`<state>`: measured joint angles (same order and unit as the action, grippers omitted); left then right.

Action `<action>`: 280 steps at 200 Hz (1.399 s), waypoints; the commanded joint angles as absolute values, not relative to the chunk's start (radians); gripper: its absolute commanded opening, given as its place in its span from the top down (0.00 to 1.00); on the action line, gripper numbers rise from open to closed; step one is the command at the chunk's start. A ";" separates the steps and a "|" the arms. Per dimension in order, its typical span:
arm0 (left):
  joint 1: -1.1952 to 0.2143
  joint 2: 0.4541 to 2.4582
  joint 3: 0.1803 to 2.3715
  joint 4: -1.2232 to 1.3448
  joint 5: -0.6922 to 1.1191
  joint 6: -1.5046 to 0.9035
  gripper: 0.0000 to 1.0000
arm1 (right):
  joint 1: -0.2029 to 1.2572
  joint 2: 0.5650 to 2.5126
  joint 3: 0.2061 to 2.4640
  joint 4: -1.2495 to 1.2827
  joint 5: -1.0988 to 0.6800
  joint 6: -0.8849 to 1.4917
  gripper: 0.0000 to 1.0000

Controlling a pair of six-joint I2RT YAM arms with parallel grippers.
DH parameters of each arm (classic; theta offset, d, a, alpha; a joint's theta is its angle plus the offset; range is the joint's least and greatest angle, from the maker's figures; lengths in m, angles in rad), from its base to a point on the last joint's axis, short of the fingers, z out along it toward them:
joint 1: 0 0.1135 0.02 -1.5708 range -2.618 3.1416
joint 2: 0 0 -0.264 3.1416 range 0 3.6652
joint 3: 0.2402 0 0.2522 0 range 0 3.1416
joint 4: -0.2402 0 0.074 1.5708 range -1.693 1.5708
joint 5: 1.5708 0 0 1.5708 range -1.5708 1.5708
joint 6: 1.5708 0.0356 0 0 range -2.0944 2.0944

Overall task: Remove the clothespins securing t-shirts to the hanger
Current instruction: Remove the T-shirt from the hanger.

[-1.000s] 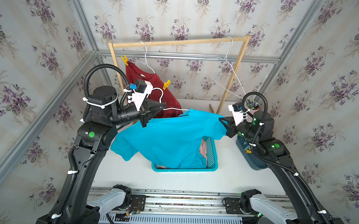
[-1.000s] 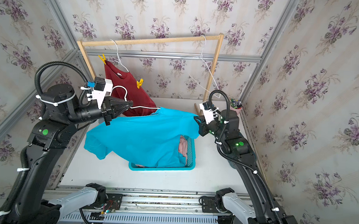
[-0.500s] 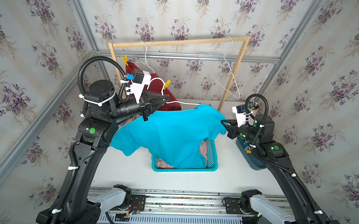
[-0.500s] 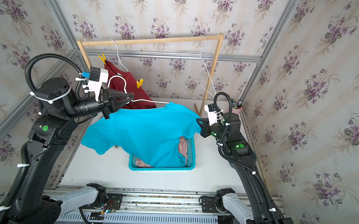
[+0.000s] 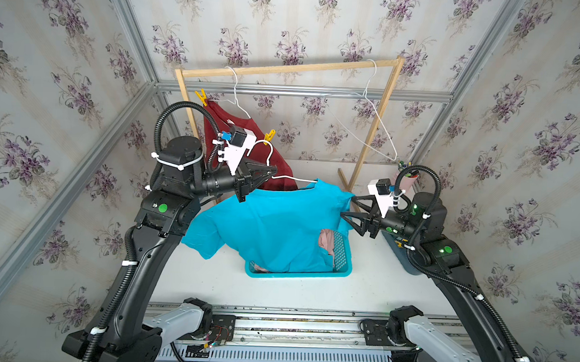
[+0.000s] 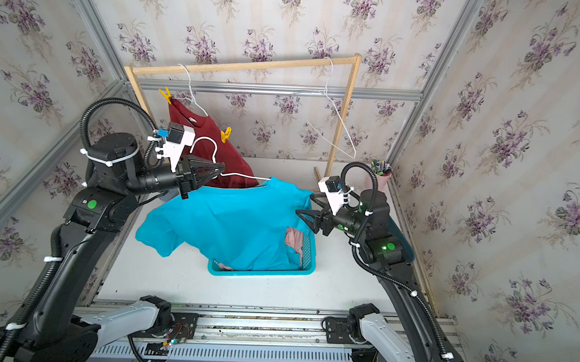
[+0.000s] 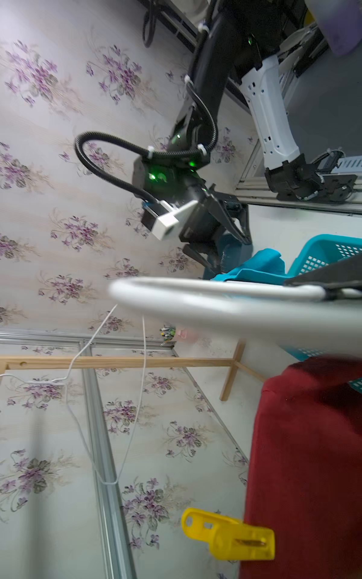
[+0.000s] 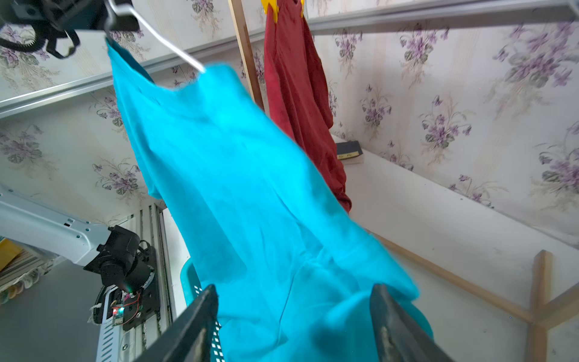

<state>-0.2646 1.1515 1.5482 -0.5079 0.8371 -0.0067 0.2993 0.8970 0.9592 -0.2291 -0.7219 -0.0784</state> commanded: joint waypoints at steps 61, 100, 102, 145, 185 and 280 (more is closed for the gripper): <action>-0.264 1.165 1.566 -0.581 0.962 0.091 1.00 | 0.438 1.052 1.084 -0.379 -0.692 -0.297 0.21; -0.259 1.151 1.585 -0.583 0.949 0.083 1.00 | 0.475 1.132 1.124 -0.419 -0.697 -0.337 0.59; -0.257 1.151 1.586 -0.583 0.947 0.083 1.00 | 0.474 1.133 1.125 -0.420 -0.695 -0.337 0.62; -0.226 1.130 1.594 -0.583 0.918 0.087 1.00 | 0.471 1.121 1.123 -0.389 -0.508 -0.266 1.00; -0.196 1.123 1.587 -0.583 0.911 0.082 1.00 | 0.344 1.098 1.047 -0.274 -0.521 -0.043 1.00; -0.167 1.140 1.607 -0.487 0.884 -0.056 1.00 | 0.417 1.118 0.956 -0.200 -0.663 0.016 1.00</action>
